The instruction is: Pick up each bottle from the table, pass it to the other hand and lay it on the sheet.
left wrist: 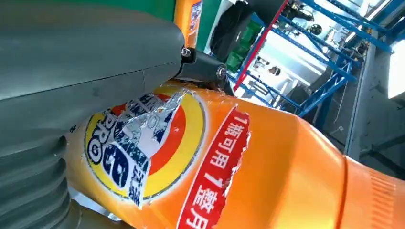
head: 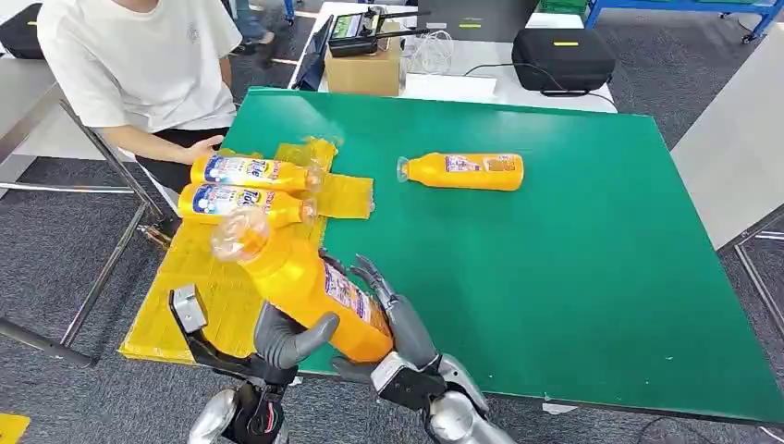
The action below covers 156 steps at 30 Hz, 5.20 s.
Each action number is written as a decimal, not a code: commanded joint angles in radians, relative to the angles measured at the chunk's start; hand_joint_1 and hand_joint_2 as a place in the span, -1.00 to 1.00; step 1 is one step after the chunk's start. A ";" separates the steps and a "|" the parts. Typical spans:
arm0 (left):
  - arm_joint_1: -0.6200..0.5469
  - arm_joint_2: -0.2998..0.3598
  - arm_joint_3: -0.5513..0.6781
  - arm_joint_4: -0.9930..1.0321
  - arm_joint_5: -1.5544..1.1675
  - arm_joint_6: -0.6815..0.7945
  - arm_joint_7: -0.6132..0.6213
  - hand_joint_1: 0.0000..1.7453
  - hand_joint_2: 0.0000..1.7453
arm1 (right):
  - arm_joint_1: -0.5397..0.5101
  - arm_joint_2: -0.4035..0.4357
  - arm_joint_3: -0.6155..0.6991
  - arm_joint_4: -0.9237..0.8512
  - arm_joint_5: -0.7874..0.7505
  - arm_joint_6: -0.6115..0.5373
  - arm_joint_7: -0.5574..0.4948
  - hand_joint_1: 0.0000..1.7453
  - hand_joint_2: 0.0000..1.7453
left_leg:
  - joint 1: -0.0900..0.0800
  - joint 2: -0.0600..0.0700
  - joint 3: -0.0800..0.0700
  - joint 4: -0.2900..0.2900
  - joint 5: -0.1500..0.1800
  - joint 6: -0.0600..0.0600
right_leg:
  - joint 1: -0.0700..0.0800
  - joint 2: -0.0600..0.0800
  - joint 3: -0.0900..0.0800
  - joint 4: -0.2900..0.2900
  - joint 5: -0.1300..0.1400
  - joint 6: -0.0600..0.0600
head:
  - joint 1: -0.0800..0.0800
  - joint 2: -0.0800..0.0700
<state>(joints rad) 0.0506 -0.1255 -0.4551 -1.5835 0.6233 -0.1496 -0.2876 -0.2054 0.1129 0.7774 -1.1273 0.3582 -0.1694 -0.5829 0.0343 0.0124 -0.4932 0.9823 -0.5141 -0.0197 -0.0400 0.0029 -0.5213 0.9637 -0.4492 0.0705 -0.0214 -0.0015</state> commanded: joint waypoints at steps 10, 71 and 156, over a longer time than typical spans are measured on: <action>-0.032 0.006 0.081 0.046 -0.119 0.161 -0.056 1.00 1.00 | 0.154 -0.026 -0.254 -0.050 -0.152 0.004 -0.017 -1.00 -1.00 | 0.000 -0.003 0.002 -0.002 0.000 0.002 | 0.000 -0.003 0.003 -0.002 -0.001 -0.003 | 0.000 0.000; -0.152 0.080 0.392 0.063 -0.431 0.060 -0.139 -1.00 1.00 | 0.149 -0.067 -0.289 0.051 0.515 -0.529 0.049 -1.00 1.00 | 0.000 -0.006 0.007 0.000 0.000 0.003 | 0.001 -0.007 0.010 -0.002 -0.001 -0.003 | 0.000 0.000; 0.053 0.047 0.059 0.068 -0.310 0.251 -0.020 -1.00 1.00 | 0.080 -0.025 -0.544 -0.187 -0.140 -0.147 0.076 1.00 1.00 | -0.001 -0.002 0.003 -0.003 0.000 0.004 | 0.001 -0.002 0.004 -0.004 0.002 -0.007 | 0.000 0.000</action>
<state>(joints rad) 0.0831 -0.1011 -0.2747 -1.5667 0.2858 0.1156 -0.2937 -0.1803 0.0344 0.3360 -1.1808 0.2723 -0.2614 -0.4849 0.0337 0.0124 -0.4943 0.9824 -0.5133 -0.0188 -0.0403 0.0028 -0.5224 0.9631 -0.4467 0.0691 -0.0217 -0.0015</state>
